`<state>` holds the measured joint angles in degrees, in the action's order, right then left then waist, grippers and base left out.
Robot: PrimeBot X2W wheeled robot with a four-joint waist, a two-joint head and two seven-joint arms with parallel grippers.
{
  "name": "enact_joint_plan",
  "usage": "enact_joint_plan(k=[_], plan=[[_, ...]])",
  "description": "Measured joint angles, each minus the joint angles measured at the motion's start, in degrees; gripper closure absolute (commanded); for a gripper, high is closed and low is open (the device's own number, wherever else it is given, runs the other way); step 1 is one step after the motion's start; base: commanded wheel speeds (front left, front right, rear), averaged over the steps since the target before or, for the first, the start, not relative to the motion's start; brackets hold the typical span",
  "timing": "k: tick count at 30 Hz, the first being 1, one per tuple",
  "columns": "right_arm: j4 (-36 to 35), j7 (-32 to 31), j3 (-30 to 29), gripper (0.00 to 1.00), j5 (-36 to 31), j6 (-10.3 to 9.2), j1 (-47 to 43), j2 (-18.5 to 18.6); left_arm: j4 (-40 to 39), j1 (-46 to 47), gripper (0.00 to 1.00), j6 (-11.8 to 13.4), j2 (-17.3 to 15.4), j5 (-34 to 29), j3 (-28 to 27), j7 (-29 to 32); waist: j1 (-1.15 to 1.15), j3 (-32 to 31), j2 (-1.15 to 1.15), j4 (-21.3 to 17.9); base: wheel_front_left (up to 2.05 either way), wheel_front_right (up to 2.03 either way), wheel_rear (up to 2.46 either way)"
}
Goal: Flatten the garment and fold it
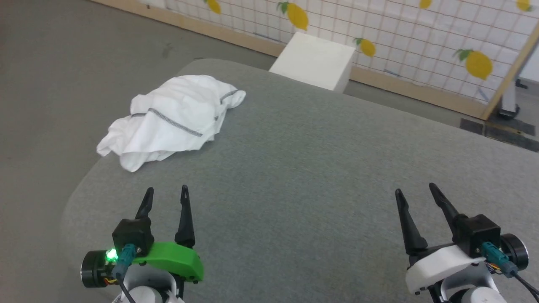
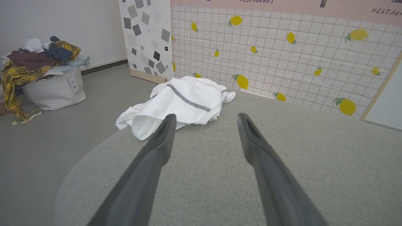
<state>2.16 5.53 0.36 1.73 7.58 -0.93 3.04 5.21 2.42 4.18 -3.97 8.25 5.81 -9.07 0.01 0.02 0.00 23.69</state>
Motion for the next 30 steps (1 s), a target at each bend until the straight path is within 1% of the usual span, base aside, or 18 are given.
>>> enact_joint_plan(k=[9,18,30], plan=[[-0.08,-0.68,1.6,0.0,-1.37,0.0,0.0,-0.02,-0.22,-0.02,0.0,1.11,0.15,0.4,-0.38,-1.04,0.0,0.43,0.0,3.88,-0.07,-0.07,-0.07],[0.01,-0.82,2.68,0.0,-1.89,0.0,0.0,-0.03,-0.1,-0.04,0.0,1.75,0.27,0.92,-1.2,-2.14,0.0,0.55,0.0,6.66,0.0,0.0,0.0],[0.19,-0.7,3.33,0.0,-1.88,0.0,0.0,-0.04,0.52,-0.06,0.0,1.93,0.29,1.92,-2.47,-3.55,0.0,1.24,0.0,9.68,0.0,0.0,0.0]])
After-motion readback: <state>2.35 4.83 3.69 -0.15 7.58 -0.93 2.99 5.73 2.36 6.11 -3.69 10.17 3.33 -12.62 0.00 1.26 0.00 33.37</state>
